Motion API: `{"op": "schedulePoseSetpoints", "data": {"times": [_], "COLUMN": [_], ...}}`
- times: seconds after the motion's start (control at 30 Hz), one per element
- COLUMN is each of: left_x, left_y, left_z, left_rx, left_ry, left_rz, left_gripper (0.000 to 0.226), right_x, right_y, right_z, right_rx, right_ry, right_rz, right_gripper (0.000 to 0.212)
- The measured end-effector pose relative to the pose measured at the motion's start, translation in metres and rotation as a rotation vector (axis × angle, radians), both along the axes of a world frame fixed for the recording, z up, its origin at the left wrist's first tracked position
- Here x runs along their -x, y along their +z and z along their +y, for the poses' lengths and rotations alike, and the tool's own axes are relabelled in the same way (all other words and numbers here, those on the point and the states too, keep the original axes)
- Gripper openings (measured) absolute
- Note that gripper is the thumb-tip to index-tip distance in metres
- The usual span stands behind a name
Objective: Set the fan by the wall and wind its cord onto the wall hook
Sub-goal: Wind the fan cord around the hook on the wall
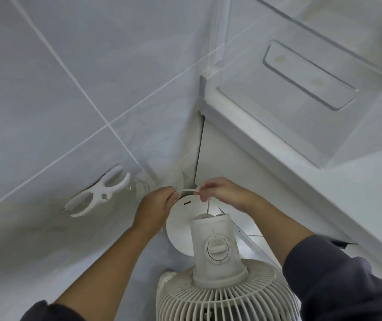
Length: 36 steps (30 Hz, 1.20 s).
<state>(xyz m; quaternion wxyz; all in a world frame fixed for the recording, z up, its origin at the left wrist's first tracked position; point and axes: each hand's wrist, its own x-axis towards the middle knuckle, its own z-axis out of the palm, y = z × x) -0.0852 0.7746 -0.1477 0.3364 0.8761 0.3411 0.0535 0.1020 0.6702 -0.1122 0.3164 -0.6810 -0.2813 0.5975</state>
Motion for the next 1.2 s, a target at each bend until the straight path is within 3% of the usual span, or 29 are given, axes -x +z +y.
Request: {"op": "schedulePoseSetpoints", "data": {"times": [0.2,0.4,0.6,0.7,0.77,0.93,1.03,1.2], "left_x": [0.019,0.041,0.076,0.092,0.097,0.113,0.125,0.138], "left_y": [0.016,0.008,-0.004,-0.007,0.0,0.033,0.052,0.061], "left_z": [-0.006,-0.001,0.01,0.007,0.003,0.003,0.008,0.007], "left_rx": [-0.03,-0.072,-0.023,0.017,0.003,-0.074,-0.065,-0.106], "left_ry": [-0.075,-0.117,-0.124,-0.057,-0.018,0.03,0.001,-0.125], "left_rz": [-0.056,-0.017,0.001,-0.077,-0.152,-0.238,-0.213,-0.124], "left_gripper": [0.029,0.031,0.028,0.028,0.028,0.028,0.023,0.018], "right_x": [0.007,0.004,0.0,0.008,0.018,0.065,0.102,0.141], "right_y": [0.013,0.021,0.024,0.031,0.044,0.078,0.082,0.073], "right_z": [0.012,0.007,-0.001,-0.002,0.001,0.017,0.029,0.045], "right_rx": [-0.096,-0.081,-0.087,-0.068,-0.057,-0.059,-0.064,-0.13], "right_ry": [0.214,0.344,0.362,0.347,0.32,0.491,0.585,0.679], "right_rz": [-0.186,-0.313,-0.381,-0.397,-0.387,-0.629,-0.753,-0.898], "right_gripper": [0.02,0.007,0.021,0.013,0.02,0.019,0.024,0.01]}}
